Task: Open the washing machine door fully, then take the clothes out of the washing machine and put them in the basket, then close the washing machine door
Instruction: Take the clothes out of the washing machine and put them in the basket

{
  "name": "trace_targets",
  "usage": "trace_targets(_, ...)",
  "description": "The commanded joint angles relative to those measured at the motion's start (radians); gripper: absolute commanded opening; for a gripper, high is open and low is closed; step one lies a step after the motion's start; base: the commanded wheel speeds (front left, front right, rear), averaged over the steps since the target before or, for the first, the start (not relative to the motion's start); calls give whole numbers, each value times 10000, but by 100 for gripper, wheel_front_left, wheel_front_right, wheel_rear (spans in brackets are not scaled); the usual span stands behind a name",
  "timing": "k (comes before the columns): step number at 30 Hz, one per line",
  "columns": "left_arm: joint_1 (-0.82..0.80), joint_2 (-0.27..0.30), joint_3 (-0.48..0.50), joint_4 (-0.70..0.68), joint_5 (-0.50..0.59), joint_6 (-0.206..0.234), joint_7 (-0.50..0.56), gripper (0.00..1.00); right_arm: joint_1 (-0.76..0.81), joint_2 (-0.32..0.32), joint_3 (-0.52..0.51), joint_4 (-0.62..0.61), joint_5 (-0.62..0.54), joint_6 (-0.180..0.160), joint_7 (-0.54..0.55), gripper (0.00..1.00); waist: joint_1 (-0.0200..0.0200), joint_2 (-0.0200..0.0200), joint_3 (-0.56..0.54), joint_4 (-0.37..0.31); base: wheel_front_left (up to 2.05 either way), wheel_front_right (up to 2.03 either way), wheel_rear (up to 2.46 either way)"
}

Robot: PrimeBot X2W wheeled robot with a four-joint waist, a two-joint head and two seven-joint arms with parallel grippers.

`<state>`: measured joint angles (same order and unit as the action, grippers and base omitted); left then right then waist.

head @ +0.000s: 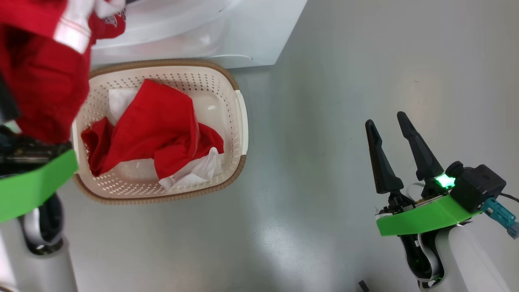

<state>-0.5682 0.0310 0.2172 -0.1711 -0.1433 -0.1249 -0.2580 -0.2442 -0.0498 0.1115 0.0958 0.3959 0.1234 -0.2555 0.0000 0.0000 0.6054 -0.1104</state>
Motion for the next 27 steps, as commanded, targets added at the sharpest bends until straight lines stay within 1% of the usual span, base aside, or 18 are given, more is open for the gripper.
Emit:
trace_targets(1,376,205,133,-30,30,-56,-37,0,247,-4,257,-222,-143,73,-63,100,0,0,54,-49,0,0,0)
trace_targets(8,695,197,-134,1484,228,-57,-38,0,138,-4,331,-259,-10,73,-63,100,0,0,373,-204,0,0,0)
trace_targets(9,695,197,-134,1484,228,-57,-38,0,138,-4,331,-259,-10,73,-63,100,0,0,373,-204,0,0,0)
trace_targets(13,687,223,-273,2477,410,-57,-38,0,24,-4,370,-295,66,73,-63,100,0,0,619,-303,0,0,0)
trace_targets(14,598,329,-426,2948,442,-57,-38,0,-33,-4,393,-311,100,73,-63,100,0,0,740,-355,0,0,0)
trace_targets(27,-302,1089,-1221,6127,806,-57,-38,0,-364,-4,535,-434,361,73,-63,100,0,0,1715,-742,0,0,0)
